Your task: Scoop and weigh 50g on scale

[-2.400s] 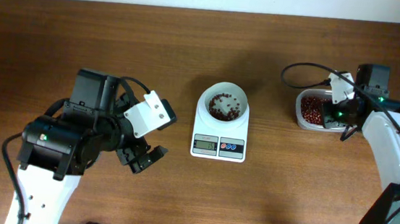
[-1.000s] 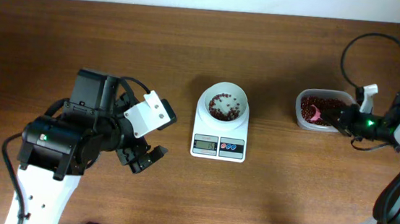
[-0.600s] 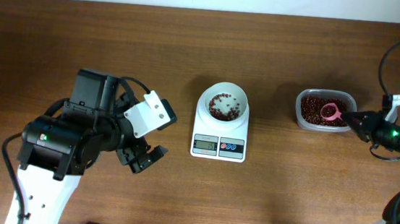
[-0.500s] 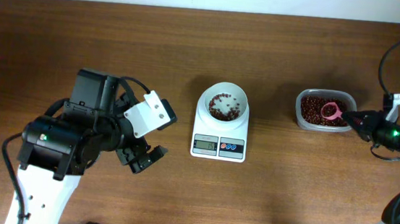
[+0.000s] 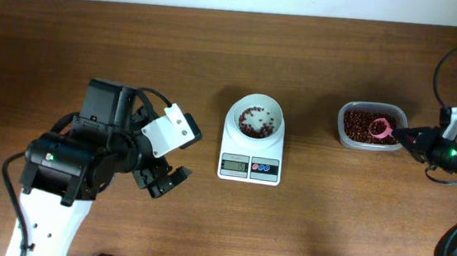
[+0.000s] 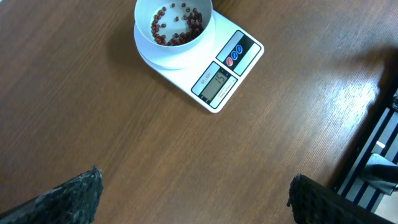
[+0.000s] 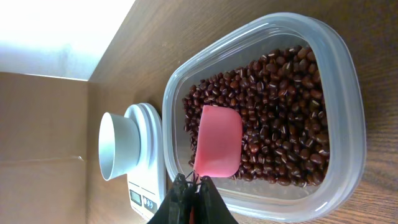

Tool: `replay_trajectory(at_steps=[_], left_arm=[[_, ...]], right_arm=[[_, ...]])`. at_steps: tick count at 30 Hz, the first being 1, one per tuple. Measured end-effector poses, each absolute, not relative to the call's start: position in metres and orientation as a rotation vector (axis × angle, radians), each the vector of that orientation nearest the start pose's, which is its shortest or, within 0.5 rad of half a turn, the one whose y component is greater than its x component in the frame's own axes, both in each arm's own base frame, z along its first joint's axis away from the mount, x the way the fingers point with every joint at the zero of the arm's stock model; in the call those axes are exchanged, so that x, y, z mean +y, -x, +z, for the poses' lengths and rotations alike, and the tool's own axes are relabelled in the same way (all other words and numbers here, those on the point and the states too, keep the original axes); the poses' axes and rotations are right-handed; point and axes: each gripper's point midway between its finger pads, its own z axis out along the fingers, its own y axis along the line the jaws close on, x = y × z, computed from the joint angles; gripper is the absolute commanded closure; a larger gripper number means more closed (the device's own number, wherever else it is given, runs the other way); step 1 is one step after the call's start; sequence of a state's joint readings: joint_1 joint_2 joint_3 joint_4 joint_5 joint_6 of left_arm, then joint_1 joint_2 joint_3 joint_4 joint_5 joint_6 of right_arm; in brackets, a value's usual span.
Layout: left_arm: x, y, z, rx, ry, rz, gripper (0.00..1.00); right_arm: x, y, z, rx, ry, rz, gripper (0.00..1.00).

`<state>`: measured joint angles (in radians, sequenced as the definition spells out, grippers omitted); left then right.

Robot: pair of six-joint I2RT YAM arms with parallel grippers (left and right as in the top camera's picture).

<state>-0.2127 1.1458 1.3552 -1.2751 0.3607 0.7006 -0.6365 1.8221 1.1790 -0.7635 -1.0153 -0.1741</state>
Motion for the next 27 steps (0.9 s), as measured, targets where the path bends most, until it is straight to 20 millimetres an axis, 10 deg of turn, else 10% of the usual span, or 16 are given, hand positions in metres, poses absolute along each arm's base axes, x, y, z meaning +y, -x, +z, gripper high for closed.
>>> replay_trajectory(at_steps=[27], left_arm=[[-0.112,-0.233,0.258,2.239,-1.234,-0.292,0.01]], right_arm=[[-0.072,-0.370,0.149,2.105,-0.538,1.463,0.96]])
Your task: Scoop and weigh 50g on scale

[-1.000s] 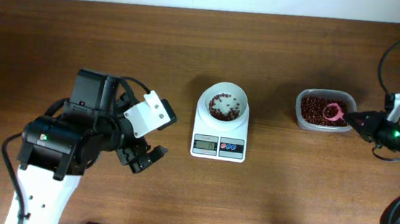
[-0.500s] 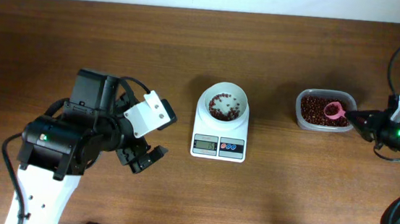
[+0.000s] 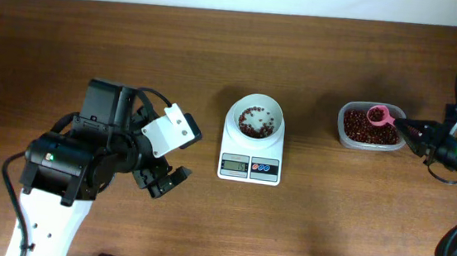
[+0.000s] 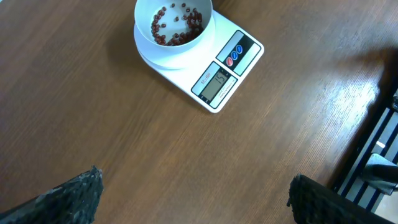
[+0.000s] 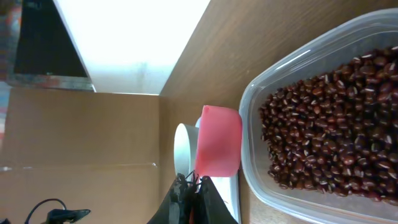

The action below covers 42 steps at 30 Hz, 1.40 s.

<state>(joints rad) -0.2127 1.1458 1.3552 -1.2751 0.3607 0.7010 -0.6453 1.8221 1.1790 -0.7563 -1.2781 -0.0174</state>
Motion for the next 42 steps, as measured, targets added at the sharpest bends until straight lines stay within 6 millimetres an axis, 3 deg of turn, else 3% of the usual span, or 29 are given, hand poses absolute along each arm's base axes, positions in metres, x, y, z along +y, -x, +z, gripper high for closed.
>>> replay_trajectory(at_steps=[3,7,17,23,29,32,35,42], left_arm=[[-0.112,-0.233,0.258,2.239,-1.234,-0.292,0.01],[-0.112,-0.233,0.258,2.239,-1.234,-0.293,0.01],[-0.112,-0.234,0.258,2.238,-1.234,-0.292,0.01],[-0.112,-0.233,0.258,2.239,-1.234,-0.293,0.01],[-0.112,-0.233,0.258,2.239,-1.234,-0.293,0.01],[-0.112,-0.234,0.258,2.238,-1.233,-0.292,0.01],[-0.112,-0.233,0.258,2.239,-1.234,-0.293,0.01],[-0.112,-0.233,0.258,2.239,-1.234,-0.293,0.01]], right_arm=[[-0.061,-0.372,0.151,2.107,-0.508,1.494,0.96],[-0.028,-0.376,0.153,2.146,-0.420,1.554,0.96],[0.083,-0.375,0.155,2.267,-0.092,1.697,0.96],[0.124,-0.379,0.157,2.294,0.015,1.724,0.96],[0.159,-0.385,0.146,2.350,0.145,1.600,0.96],[0.174,-0.392,0.140,2.323,0.307,1.447,0.96],[0.188,-0.394,0.120,2.343,0.493,1.215,0.96],[0.189,-0.400,0.105,2.330,0.678,0.939,0.96]])
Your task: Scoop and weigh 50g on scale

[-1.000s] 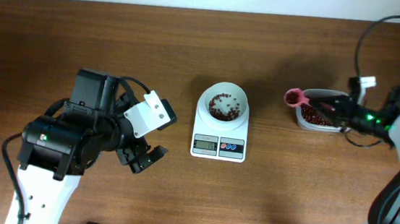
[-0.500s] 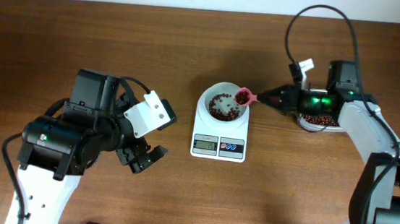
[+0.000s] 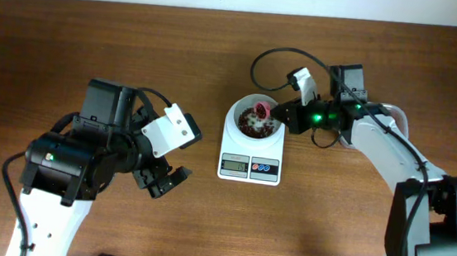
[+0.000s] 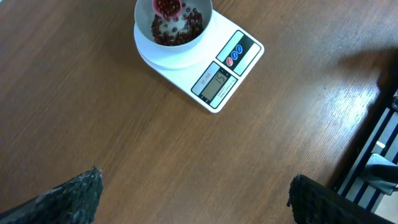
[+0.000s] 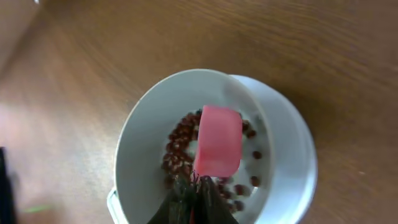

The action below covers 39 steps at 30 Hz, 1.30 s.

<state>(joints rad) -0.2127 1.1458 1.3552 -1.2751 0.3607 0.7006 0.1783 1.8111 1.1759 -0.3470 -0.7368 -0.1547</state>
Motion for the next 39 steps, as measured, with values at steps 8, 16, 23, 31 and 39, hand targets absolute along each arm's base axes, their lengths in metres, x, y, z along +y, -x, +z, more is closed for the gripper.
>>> replay_trajectory(at_steps=[8,16,23,31,39], left_arm=[[-0.113,-0.233,0.258,2.239,-1.234,-0.293,0.01],[-0.113,-0.233,0.258,2.237,-1.234,-0.295,0.01],[-0.113,-0.233,0.258,2.238,-1.234,-0.296,0.01],[-0.113,-0.233,0.258,2.238,-1.234,-0.296,0.01],[-0.113,-0.233,0.258,2.237,-1.234,-0.296,0.01]], right_arm=[[0.196,-0.389,0.141,2.297,0.763,0.695,0.96],[0.203,-0.384,0.128,2.340,0.844,0.358,0.96],[0.204,-0.381,0.149,2.278,0.878,0.209,0.96],[0.206,-0.380,0.156,2.279,0.837,0.273,0.96],[0.028,-0.387,0.223,2.320,0.263,0.175,0.96]])
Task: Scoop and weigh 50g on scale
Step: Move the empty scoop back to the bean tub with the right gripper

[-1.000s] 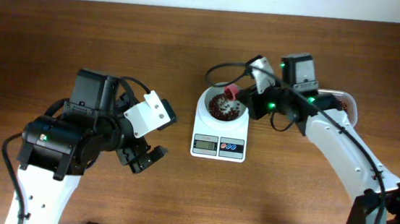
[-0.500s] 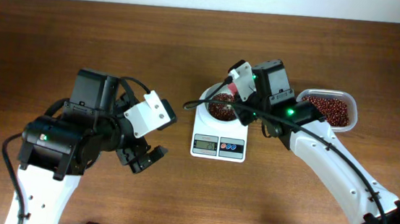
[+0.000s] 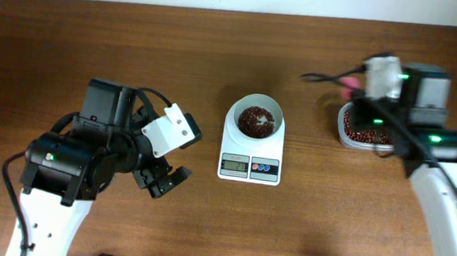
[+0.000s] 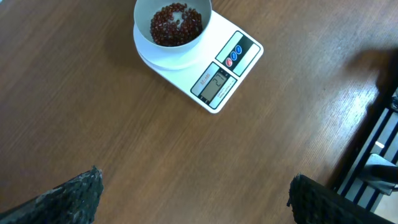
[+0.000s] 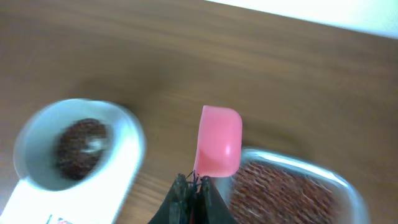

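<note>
The white scale (image 3: pixel 251 151) carries a white bowl (image 3: pixel 255 119) with a heap of red beans (image 4: pixel 176 23). Its display (image 4: pixel 213 83) is lit, the digits unreadable. At the right stands the clear tub of beans (image 3: pixel 369 132). My right gripper (image 5: pixel 193 184) is shut on the handle of the pink scoop (image 5: pixel 218 142), held above the tub's left rim; in the overhead view the pink scoop (image 3: pixel 350 87) shows blurred by the tub. My left gripper (image 3: pixel 166 182) hangs open over bare wood at the left, its fingertips (image 4: pixel 74 193) wide apart.
The table's far edge meets a pale wall at the top. A dark cable (image 3: pixel 324 76) trails from the right arm over the wood between bowl and tub. The left arm's body (image 3: pixel 85 157) fills the left side of the table.
My right gripper has moved with the scoop from over the bowl to the tub's left rim. The bowl holds a fuller heap of beans. The left arm stayed still.
The scoop first lay in the tub's beans, held by my right gripper. Then it was raised above the tub. Then it hung over the scale's bowl with beans in it. Now the bowl holds more beans and the scoop is back at the tub.
</note>
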Tool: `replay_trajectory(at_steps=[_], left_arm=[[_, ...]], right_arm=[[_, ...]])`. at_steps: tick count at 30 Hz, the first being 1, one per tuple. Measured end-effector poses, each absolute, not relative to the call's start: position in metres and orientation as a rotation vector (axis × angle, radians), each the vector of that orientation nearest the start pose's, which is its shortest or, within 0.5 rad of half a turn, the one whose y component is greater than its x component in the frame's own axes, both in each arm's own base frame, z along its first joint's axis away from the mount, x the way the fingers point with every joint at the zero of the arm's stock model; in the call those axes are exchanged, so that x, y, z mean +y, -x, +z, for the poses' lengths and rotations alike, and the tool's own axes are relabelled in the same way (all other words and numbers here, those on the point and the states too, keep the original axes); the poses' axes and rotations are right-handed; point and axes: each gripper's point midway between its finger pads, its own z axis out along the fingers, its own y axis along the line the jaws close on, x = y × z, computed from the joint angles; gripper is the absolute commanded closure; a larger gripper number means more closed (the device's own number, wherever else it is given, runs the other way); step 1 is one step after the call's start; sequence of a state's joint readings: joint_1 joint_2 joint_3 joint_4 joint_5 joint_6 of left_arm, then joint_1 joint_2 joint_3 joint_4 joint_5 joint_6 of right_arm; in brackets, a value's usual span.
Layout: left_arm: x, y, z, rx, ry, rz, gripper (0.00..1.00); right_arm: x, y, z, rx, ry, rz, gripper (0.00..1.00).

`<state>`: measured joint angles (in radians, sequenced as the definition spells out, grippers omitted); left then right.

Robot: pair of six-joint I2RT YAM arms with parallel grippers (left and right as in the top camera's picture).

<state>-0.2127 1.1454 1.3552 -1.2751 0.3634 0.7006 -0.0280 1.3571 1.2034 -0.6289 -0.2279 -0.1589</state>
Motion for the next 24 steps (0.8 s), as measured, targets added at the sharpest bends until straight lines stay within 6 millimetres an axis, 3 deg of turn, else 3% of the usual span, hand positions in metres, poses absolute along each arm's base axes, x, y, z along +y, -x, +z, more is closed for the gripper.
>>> replay_trajectory(at_steps=[2,4,5,9,15,21,24], left_arm=[[-0.113,-0.233,0.258,2.238,-1.234,-0.296,0.01],[-0.113,-0.233,0.258,2.238,-1.235,-0.296,0.01],[-0.113,-0.233,0.258,2.238,-1.234,-0.296,0.01],[-0.113,-0.233,0.258,2.238,-1.234,-0.296,0.01],[-0.113,-0.233,0.258,2.238,-1.234,-0.296,0.01],[-0.113,-0.233,0.258,2.238,-1.234,-0.296,0.01],[-0.113,-0.233,0.258,2.237,-1.234,-0.296,0.01]], right_arm=[[-0.034,-0.380,0.213,2.378,0.064,0.107,0.96],[-0.069,-0.373,0.199,2.432,-0.058,0.082,0.96],[-0.076,-0.371,0.188,2.468,-0.089,0.087,0.96],[-0.079,-0.370,0.140,2.612,-0.129,0.139,0.96],[-0.078,-0.369,0.088,2.751,-0.161,0.201,0.96],[-0.056,-0.360,0.083,2.784,-0.165,0.388,0.96],[-0.054,-0.362,0.083,2.776,-0.190,0.410,0.96]])
